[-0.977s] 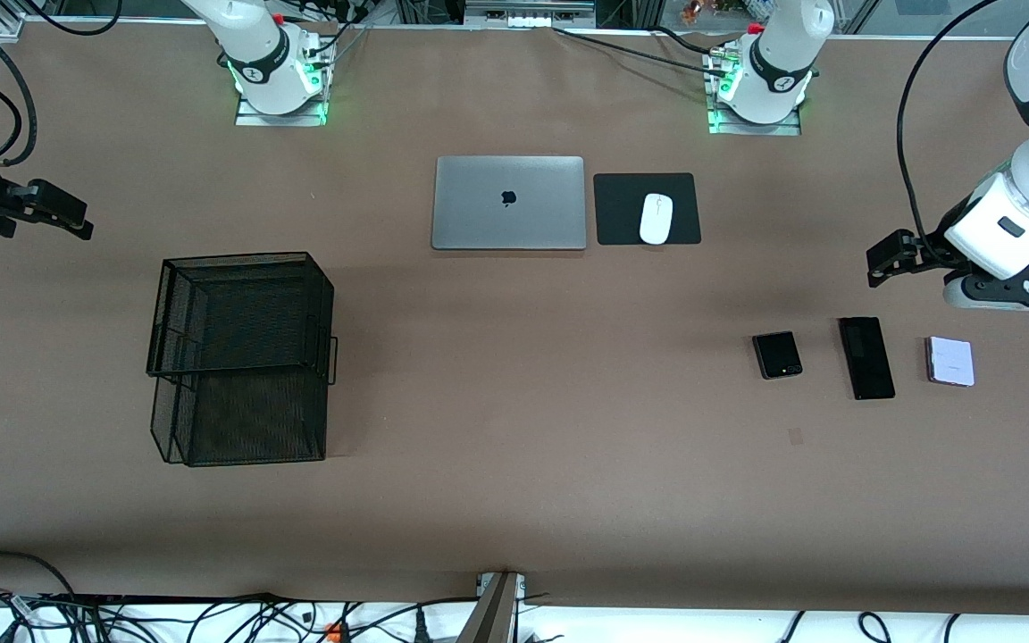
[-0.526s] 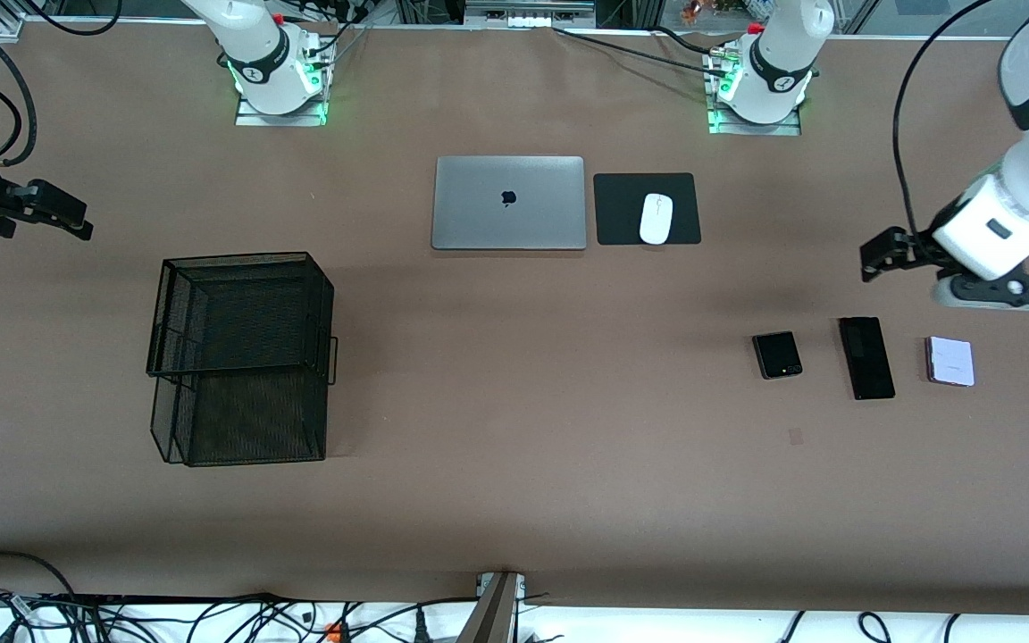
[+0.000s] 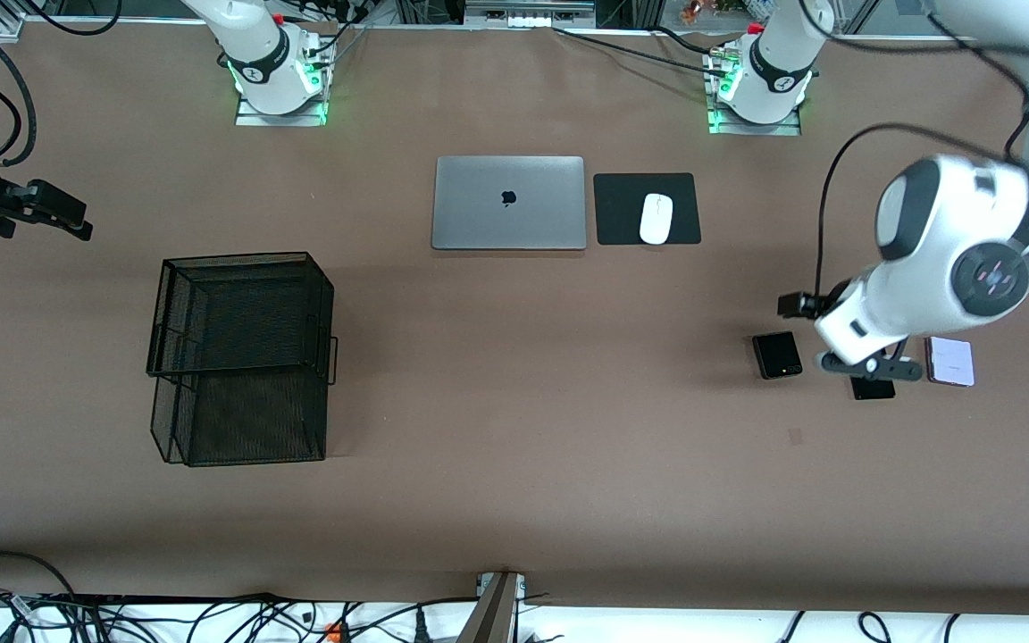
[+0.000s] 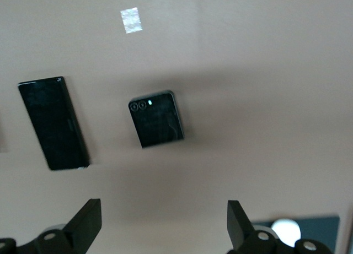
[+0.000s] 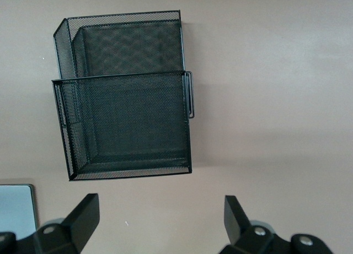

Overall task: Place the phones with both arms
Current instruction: 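Grasp the black flip phone with the left gripper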

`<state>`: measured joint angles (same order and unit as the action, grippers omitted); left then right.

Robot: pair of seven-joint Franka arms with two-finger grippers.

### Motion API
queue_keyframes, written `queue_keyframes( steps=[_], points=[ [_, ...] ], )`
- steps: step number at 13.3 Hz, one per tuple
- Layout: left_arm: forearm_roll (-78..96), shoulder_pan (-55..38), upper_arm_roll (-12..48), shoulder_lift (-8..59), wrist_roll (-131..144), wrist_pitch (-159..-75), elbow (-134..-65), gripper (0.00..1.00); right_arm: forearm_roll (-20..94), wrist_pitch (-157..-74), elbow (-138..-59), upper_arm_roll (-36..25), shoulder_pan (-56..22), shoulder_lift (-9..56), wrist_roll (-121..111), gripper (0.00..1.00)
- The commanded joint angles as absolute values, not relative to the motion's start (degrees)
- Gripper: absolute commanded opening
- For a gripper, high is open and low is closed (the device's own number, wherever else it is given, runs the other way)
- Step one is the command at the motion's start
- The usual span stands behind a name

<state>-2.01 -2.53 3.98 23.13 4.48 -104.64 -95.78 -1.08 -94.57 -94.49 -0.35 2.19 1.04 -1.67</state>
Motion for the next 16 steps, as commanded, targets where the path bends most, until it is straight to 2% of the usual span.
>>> queue_keyframes(
  steps=[1, 6, 16],
  points=[
    [-3.69, -2.55, 4.22, 27.05, 8.0, -110.27, -96.76, 1.0, -0.09, -95.01, -94.92, -0.09, 2.99, 0.61, -2.9, 1.0],
    [-6.24, -1.5, 3.96, 27.77, 8.35, -131.54, -110.98, 1.0, -0.09, -95.01, -94.92, -0.09, 2.99, 0.62, -2.9, 1.0],
    [-6.5, -1.41, 2.64, 33.57, 12.66, -138.69, -112.06, 1.0, -0.09, -95.01, -95.01, -0.09, 2.99, 0.62, -2.9, 1.0]
  ],
)
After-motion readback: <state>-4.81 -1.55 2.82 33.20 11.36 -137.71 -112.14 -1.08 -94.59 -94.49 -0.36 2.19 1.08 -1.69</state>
